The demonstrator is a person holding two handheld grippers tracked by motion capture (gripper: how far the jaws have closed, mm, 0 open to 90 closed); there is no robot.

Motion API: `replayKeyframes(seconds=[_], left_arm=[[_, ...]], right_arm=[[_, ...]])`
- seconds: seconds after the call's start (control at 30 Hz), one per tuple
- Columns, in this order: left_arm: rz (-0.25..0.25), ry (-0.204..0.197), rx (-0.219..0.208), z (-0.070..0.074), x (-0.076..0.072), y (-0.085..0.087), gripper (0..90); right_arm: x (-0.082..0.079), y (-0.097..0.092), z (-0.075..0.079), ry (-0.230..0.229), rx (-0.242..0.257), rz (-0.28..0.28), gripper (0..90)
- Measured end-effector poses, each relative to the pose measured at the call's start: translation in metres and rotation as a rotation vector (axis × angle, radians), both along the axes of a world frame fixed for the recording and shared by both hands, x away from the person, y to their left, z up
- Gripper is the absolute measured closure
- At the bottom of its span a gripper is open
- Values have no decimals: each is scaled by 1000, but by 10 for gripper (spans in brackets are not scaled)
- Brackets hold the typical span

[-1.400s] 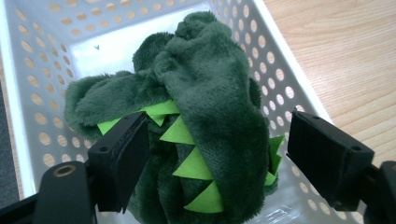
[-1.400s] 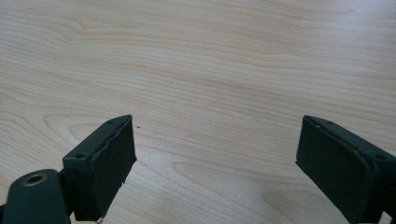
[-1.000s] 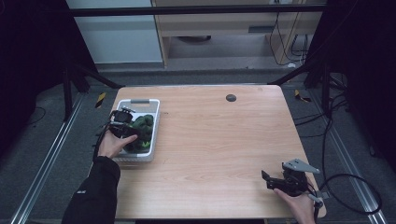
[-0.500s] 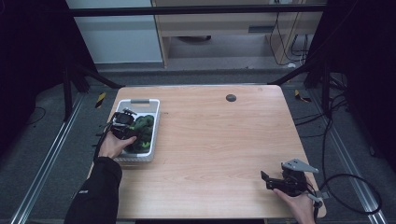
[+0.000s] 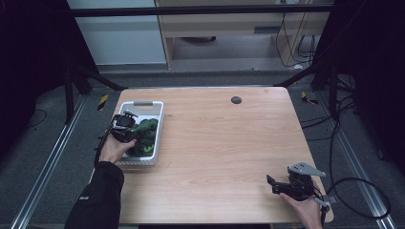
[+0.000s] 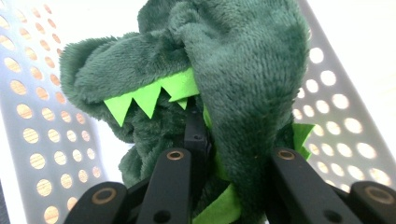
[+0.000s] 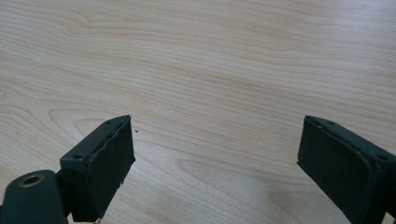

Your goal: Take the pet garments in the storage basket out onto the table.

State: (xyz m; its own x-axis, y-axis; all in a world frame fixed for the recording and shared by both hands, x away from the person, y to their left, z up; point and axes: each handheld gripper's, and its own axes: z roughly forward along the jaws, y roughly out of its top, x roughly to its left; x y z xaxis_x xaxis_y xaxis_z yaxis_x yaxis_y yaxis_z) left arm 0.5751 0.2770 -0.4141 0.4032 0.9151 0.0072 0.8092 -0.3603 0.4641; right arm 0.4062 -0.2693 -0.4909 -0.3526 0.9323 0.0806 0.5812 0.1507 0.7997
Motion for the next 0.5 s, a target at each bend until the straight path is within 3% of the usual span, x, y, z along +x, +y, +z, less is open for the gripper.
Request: replayKeyframes(seconds=[0.5], left_arm=[[-13,-67,-50,40,-17,7,779]], right_arm=[[1,0,0,-5,-8,2,106]])
